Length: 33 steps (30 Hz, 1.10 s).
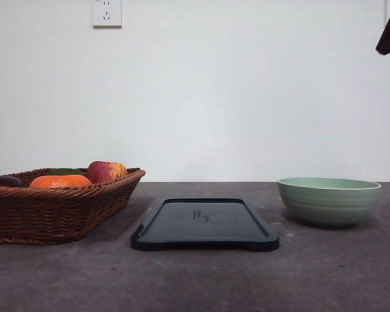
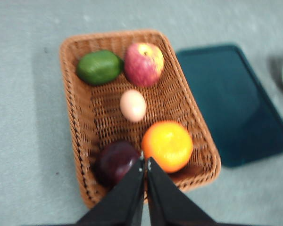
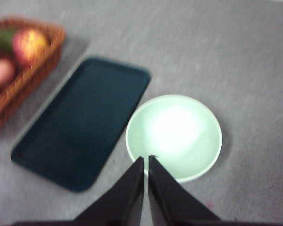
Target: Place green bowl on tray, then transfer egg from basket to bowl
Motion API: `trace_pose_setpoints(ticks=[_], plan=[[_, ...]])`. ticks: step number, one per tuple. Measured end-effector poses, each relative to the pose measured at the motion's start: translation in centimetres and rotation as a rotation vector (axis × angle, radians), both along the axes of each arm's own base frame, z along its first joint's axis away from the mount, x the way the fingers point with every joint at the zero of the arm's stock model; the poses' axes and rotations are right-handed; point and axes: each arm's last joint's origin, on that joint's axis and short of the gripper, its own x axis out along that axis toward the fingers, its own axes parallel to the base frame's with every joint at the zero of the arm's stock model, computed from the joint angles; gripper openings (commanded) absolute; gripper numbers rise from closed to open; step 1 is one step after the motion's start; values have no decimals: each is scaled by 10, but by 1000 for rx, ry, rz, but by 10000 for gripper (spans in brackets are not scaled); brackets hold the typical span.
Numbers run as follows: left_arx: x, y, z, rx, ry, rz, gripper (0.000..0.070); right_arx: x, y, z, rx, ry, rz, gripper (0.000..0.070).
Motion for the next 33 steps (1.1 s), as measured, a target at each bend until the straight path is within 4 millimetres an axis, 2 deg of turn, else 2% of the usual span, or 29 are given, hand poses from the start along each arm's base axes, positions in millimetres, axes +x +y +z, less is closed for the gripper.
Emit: trace_pose_setpoints(ticks=[1,2,4,5,7,9,15,19,27,33], plan=[[1,0,0,11,-2,-9,3,0,1,-1,-11,2,10,9],[1,0,0,17,-5,-14,46,1,1,-1,-18,-1,17,12],[1,0,1,25,-12,-22,230,1,1,-1,-36,-11,31,84],[2,0,1,27,-17,-24,332,1,1,-1,-44,-17,38,151],[2,0,2,31,-28,-28,448,1,1,-1,-59,-25,47,272],[2,0,2,33,-35,-30,437,1,1,-1,-67,-29,50,305],[3,0,2,35,-37,-31,432,2,-1,-1,-99,-26,1,306],[3,0,3,35,-39,-31,432,8,-1,3,-84,37,-44,306],[3,0,3,35,-39,-31,432,42,4,9,-51,236,-116,306],[3,0,3,32,-38,-29,432,75,7,-3,-107,337,-170,306]])
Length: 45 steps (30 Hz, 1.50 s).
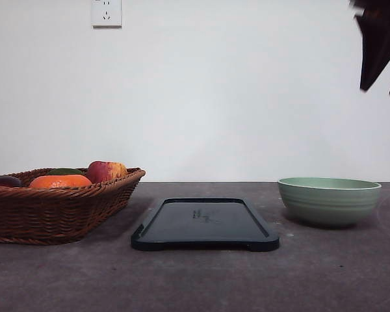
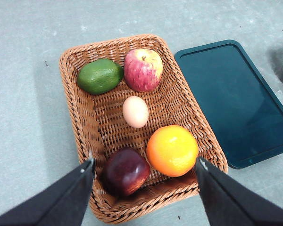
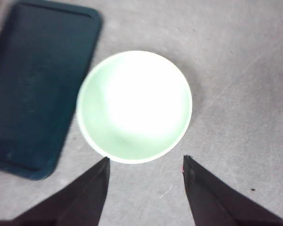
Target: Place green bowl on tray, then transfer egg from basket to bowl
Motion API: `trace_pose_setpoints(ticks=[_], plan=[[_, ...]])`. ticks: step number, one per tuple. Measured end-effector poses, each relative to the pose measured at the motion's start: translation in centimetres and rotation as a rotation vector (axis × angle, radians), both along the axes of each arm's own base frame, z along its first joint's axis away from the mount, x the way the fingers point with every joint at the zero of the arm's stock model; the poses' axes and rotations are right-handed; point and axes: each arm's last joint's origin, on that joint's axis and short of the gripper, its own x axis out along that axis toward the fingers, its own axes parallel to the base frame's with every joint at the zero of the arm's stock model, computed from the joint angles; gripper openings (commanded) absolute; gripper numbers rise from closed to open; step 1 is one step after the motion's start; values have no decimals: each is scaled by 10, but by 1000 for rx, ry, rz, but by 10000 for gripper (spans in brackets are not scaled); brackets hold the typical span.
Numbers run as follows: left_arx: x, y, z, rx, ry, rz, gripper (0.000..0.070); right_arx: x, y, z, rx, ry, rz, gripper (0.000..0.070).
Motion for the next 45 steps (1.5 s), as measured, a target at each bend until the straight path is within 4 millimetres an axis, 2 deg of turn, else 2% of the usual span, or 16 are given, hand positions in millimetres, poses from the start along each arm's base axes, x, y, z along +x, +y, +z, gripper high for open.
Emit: trace_pose_setpoints(ticks=[11,24,25,26,29,30,45], plan=[[0,0,0,0,0,0,432,49,3,-50,-42,141,-22,306],[0,0,0,0,0,0,432,76,-6,-86,-84,201,-76,299],[0,0,0,0,0,0,432,78,-7,-90,-86,213,-80,288],[0,0,0,0,0,0,432,80,-8,-93,-86,221,-84,244],[0,0,0,0,0,0,432,82,-12,-98,-87,238,-96,43],[0,0,0,0,1,0,432,82,-13,-99,-86,238,-98,7],[-1,0,-1,-2,10,2,432,82,-14,-98,-18,246,-70,0]])
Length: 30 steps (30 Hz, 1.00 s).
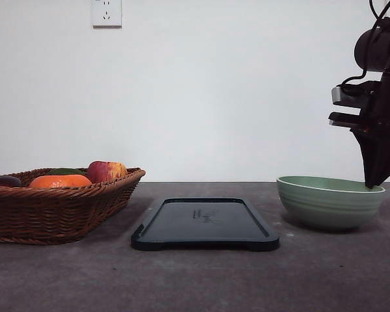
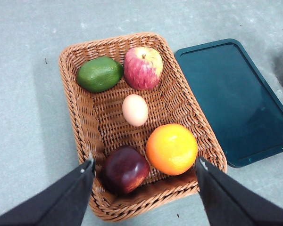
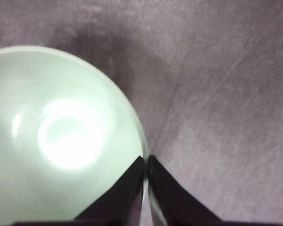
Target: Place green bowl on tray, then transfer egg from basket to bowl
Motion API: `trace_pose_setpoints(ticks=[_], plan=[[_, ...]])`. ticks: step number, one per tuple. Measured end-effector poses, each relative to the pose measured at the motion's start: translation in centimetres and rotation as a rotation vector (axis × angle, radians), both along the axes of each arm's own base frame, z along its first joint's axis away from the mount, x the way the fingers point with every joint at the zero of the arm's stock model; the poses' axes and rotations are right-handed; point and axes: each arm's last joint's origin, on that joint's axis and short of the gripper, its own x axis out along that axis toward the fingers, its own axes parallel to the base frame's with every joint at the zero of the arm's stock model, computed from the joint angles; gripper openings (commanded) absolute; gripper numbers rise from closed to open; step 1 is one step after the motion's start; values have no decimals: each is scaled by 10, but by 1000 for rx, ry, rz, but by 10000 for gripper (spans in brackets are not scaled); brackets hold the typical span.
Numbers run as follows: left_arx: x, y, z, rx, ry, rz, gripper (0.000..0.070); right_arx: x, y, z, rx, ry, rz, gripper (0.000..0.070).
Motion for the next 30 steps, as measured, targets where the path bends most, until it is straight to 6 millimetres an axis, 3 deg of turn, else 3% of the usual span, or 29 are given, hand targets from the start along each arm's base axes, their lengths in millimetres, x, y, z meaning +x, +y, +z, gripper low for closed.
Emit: trace_pose_setpoints(ticks=[7,19,25,30], plan=[[0,0,0,0,2,0,432,-2,1,8,41,49,14,0],[0,0,0,0,1,0,432,10,3,53,88,-28,14,0],[0,0,0,0,1,0,432,11,7,59,151,-33,19,0],[0,0,0,0,1,0,432,11,22,60,189,-40,49,0]])
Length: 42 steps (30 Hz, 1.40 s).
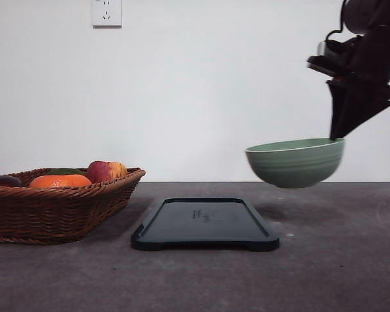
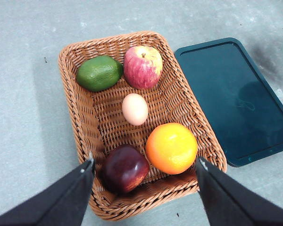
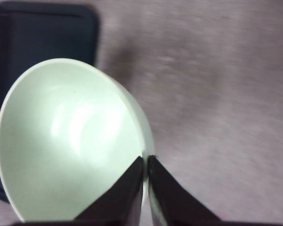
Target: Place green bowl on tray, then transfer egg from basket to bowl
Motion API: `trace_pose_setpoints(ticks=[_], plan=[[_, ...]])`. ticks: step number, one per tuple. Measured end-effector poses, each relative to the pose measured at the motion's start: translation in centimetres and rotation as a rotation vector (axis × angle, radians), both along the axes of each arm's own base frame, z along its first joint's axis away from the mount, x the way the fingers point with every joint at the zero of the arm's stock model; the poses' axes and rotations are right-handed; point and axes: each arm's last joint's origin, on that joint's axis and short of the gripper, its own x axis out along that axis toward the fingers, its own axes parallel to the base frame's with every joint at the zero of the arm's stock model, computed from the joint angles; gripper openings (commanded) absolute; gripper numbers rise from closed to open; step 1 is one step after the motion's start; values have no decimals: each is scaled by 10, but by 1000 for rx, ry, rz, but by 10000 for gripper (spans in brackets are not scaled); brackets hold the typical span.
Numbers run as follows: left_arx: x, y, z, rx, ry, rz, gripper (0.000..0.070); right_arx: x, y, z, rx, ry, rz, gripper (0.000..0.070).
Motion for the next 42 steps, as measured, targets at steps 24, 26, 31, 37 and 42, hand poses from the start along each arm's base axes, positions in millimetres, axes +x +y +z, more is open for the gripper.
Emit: trace_pose_setpoints(ticks=[24,26,31,37,42], plan=[[-1,0,-2,2,23,0,432,13,105,-32,154,-17,127,0],[-1,0,-2,2,24,0,432,16,109,-40,150,-6,128,0],[-1,0,-2,2,24,0,432,21,113,-54,137,12,126,0],[-1,0,-2,2,23,0,432,24,114,-63,109,25,114,0],[-1,0,-2,2,24,0,432,24,114,-63,113,23,119,187]])
